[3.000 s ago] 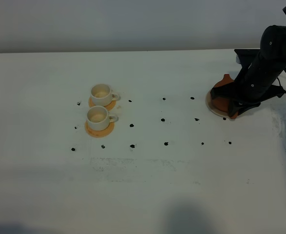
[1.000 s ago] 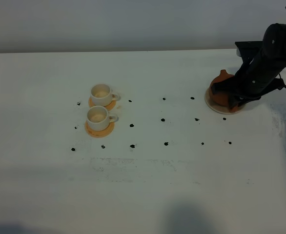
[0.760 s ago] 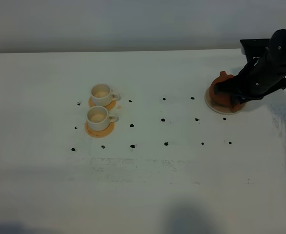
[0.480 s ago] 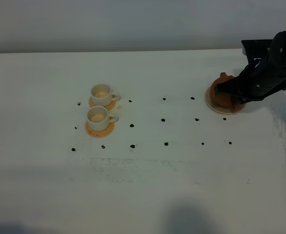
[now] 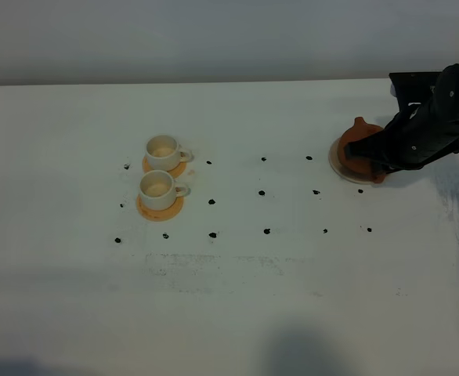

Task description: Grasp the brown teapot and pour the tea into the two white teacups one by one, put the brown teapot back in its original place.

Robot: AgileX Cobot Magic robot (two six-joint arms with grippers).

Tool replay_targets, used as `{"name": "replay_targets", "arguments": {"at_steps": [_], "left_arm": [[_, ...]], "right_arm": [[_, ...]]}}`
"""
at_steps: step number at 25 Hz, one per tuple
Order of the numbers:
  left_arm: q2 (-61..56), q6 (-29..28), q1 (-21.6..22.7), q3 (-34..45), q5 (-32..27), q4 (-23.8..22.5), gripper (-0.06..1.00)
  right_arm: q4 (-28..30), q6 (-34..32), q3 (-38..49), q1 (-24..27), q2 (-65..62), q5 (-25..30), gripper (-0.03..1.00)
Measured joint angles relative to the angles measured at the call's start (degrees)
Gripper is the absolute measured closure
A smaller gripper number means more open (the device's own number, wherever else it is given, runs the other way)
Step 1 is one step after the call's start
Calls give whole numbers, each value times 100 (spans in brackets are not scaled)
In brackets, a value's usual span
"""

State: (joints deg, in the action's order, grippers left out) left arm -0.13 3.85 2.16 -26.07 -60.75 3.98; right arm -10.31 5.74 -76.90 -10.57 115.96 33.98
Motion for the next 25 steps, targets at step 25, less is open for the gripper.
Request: {"name": "replay_targets", "arguments": {"at_steps": [25], "left_arm": [[0,0,0,0,0,0,42]], "right_arm": [[23,0,1025,0,-428,-1495,85]]}}
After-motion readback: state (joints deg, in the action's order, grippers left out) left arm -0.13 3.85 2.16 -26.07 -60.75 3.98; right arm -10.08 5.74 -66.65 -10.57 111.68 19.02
